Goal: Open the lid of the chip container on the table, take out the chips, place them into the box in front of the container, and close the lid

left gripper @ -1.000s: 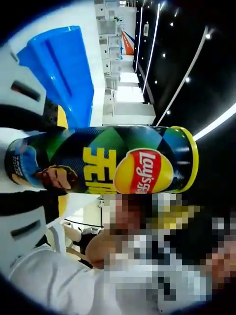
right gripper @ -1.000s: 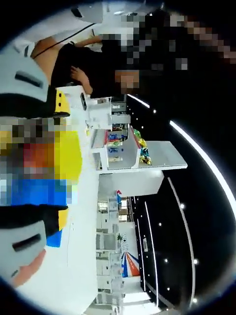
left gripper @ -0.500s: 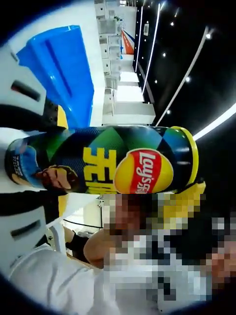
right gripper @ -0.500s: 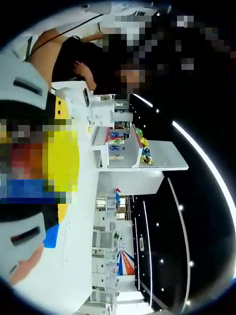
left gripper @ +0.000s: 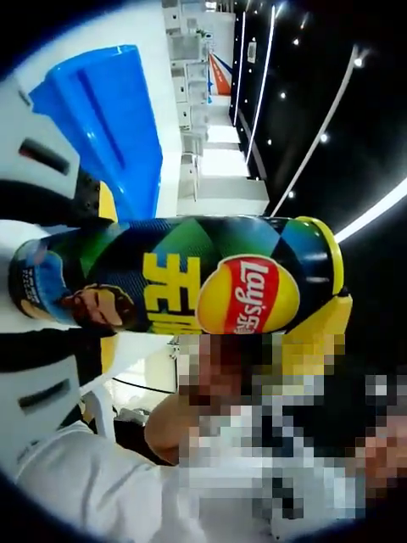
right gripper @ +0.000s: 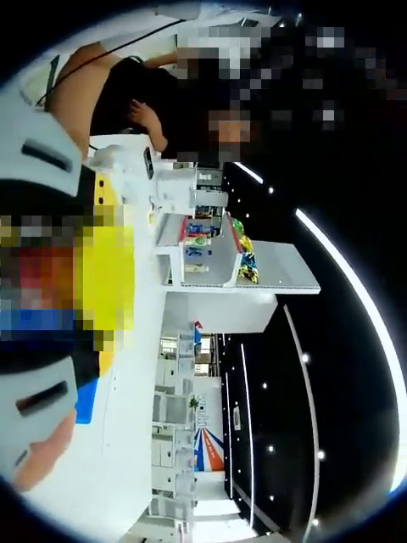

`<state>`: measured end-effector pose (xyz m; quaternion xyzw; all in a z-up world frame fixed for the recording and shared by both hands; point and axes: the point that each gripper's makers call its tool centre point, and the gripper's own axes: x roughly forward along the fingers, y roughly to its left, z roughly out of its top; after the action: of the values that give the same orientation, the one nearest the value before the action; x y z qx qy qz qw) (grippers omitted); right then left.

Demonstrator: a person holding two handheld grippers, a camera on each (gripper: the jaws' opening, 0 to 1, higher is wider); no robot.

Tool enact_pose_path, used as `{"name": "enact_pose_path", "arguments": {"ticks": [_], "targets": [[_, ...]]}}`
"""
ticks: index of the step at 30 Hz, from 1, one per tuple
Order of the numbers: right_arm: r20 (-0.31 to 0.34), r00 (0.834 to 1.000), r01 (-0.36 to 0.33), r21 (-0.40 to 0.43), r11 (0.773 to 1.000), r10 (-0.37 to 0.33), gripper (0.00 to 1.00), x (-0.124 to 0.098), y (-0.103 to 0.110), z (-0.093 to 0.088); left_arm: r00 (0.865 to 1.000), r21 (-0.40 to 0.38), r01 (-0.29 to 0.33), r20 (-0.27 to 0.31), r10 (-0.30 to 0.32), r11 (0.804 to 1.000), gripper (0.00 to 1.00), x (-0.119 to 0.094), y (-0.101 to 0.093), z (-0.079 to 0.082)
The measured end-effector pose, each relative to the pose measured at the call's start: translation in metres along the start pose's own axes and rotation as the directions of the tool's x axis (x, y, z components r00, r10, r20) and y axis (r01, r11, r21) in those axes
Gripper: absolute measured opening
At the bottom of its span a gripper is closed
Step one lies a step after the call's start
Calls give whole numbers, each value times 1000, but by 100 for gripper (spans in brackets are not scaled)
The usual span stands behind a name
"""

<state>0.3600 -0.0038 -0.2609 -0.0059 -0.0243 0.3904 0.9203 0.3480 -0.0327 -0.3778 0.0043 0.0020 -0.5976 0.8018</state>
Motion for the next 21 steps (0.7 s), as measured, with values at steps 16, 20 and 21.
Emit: {"name": "enact_pose_path", "arguments": {"ticks": [16,20,21], "targets": [[-50,998,28,91,995,-23,43,-1,0,-3,1000,17,-7,-5,7,1000,47,0,0,-1],[-56,998,36,100,994,-31,43,-1,1,-3,1000,22,-7,-5,8,1000,47,-1,-1,-1],[-57,998,37,97,995,-32,43,-1,1,-3,1000,23,-8,-6,8,1000,47,-1,-1,-1]]}}
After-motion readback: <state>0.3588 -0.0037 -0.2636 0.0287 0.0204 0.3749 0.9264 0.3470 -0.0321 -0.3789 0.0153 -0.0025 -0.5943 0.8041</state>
